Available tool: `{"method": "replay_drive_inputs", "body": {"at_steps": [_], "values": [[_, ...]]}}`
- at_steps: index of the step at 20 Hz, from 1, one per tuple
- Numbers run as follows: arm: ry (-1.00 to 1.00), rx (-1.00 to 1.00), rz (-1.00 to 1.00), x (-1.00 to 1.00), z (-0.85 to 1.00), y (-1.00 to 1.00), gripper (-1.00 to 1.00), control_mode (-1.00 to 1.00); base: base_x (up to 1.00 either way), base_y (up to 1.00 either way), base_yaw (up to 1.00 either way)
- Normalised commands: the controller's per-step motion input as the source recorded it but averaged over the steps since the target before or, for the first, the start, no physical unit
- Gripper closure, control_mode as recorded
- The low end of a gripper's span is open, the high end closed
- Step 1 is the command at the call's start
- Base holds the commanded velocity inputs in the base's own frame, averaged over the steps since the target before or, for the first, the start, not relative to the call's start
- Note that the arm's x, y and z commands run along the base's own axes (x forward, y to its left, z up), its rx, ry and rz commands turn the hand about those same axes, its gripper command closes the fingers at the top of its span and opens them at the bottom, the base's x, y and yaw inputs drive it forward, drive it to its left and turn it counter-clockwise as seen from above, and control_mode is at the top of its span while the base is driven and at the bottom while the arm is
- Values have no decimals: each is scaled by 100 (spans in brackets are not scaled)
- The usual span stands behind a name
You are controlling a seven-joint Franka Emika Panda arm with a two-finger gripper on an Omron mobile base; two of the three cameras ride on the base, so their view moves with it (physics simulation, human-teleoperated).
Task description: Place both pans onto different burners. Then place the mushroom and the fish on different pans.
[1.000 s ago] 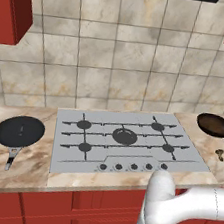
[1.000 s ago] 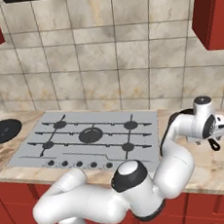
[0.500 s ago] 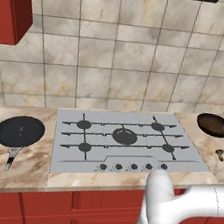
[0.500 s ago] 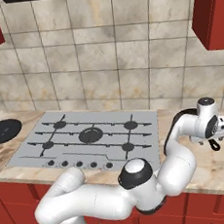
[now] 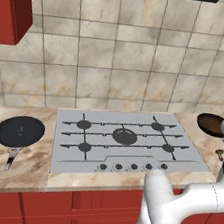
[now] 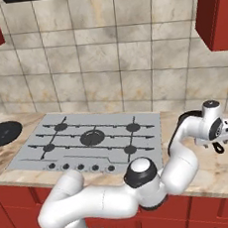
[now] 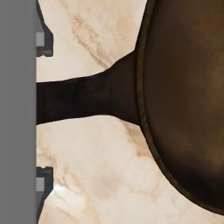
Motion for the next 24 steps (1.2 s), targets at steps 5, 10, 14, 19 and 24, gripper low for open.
{"method": "replay_drive_inputs", "body": {"at_steps": [5, 10, 14, 19, 24], "values": [[5, 2, 0, 14, -17, -12, 100, -100, 0, 0, 0], [4, 0, 0, 2, -3, -1, 100, -100, 0, 0, 0], [0, 0, 0, 1, 0, 0, 100, -100, 0, 0, 0], [0, 0, 0, 0, 21, 0, 100, -100, 0, 0, 0], [0, 0, 0, -1, 36, 4, 100, -100, 0, 0, 0]]}}
